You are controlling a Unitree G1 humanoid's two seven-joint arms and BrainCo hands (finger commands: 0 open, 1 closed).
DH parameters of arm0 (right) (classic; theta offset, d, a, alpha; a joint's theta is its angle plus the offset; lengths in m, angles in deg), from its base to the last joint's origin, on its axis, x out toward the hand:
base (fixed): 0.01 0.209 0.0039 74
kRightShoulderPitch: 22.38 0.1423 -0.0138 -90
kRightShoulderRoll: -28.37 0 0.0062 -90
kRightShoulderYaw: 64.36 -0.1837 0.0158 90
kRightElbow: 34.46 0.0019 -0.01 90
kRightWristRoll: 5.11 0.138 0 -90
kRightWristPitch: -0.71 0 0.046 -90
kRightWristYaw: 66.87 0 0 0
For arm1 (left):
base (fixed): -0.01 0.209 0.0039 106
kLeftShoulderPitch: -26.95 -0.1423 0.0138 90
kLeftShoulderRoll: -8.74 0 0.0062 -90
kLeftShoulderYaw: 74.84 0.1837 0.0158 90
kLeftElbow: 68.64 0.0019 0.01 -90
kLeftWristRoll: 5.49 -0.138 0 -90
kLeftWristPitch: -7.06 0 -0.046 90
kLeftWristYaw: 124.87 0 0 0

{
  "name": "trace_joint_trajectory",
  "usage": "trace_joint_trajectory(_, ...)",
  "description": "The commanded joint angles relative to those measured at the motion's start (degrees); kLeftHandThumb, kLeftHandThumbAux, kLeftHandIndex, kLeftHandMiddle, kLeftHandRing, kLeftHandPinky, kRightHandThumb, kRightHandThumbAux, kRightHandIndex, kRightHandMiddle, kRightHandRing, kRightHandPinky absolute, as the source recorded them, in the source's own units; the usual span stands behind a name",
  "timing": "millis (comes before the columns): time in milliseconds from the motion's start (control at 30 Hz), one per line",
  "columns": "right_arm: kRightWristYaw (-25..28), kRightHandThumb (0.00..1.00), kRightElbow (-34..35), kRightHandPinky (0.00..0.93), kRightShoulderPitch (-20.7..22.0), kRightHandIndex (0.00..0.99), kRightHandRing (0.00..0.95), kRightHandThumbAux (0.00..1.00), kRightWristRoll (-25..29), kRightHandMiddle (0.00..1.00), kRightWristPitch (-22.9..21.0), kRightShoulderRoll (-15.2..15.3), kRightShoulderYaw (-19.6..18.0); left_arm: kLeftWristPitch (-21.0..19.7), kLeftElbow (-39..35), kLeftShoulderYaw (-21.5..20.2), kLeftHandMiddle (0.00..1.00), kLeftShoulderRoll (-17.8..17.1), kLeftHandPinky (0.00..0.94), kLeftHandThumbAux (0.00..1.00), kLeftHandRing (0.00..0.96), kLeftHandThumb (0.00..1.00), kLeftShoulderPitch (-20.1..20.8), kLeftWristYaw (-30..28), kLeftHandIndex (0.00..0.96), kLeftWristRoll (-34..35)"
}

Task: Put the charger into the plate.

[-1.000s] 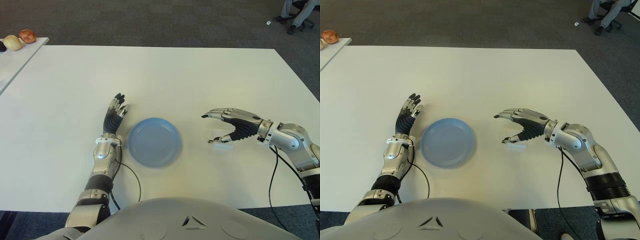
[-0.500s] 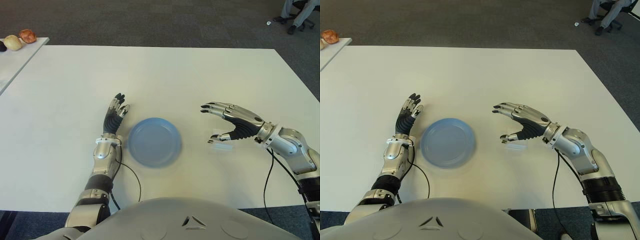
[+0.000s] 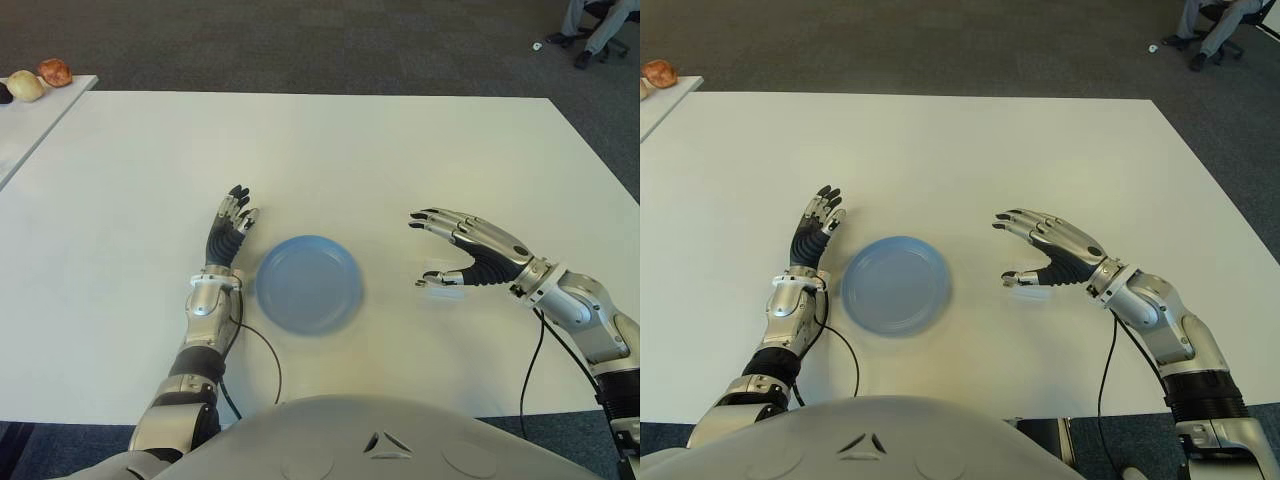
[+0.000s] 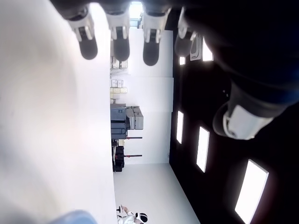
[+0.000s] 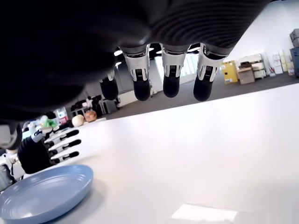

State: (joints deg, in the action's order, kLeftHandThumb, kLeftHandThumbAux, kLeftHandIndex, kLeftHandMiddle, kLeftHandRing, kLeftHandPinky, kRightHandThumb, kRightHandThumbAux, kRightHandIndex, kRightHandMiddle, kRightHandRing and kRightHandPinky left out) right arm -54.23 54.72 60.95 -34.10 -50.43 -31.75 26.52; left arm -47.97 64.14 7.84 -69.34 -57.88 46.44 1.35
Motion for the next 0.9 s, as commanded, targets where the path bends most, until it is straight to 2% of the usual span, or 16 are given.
trace_joint_trajectory(33,-2.0,0.123,-2.0,0.0,-1.2,0.0,0.0,0.214,-2.8,0.0,-1.0,-0.7,0.1,-3.4,5.4,-0.2,0.103,0.3,0.077,0.538,0.084,0.0,-4.0,-0.9,0.058,0.0)
trace_joint_trajectory(400,-5.2,0.168,-9.2,0.0,0.7,0.0,0.0,0.149,-6.8,0.0,-1.1,-0.2,1.7,-3.6,5.5,-0.8,0.104,-0.1,0.084,0.532,0.082,0.0,-4.0,-2.0,0.058,0.2)
trace_joint_trajectory(900,-8.5,0.206,-15.0,0.0,3.0,0.0,0.0,0.126,-9.3,0.0,-0.4,0.7,4.0,-3.6,5.1,-0.8,0.112,-0.4,0.089,0.543,0.09,0.0,-4.3,-2.7,0.067,0.2)
